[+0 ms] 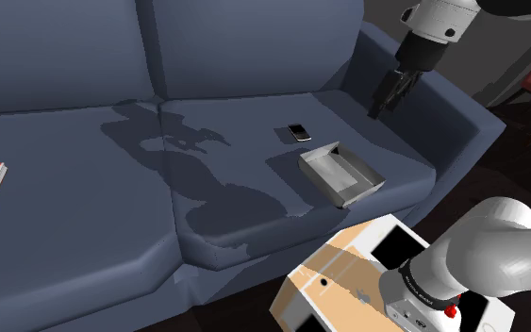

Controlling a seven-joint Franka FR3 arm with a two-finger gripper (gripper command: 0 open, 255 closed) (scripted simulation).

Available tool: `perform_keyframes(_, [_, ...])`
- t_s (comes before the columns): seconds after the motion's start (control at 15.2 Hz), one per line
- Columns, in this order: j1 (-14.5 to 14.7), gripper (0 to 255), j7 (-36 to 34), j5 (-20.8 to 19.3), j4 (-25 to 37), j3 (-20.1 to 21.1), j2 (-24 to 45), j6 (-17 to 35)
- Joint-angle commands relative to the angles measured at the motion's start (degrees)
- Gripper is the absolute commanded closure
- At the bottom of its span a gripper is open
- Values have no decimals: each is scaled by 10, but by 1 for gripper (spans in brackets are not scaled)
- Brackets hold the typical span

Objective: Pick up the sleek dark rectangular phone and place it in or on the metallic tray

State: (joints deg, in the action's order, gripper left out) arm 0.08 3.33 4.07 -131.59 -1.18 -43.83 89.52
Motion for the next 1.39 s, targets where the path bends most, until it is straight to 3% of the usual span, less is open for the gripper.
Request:
perform_keyframes(0.0, [0,0,0,0,0,0,0,0])
perform_keyframes(0.66, [-16,0,3,-9,15,-16,179,152])
perform_keyframes(1.32, [-29,0,6,-5,103,-34,386,259])
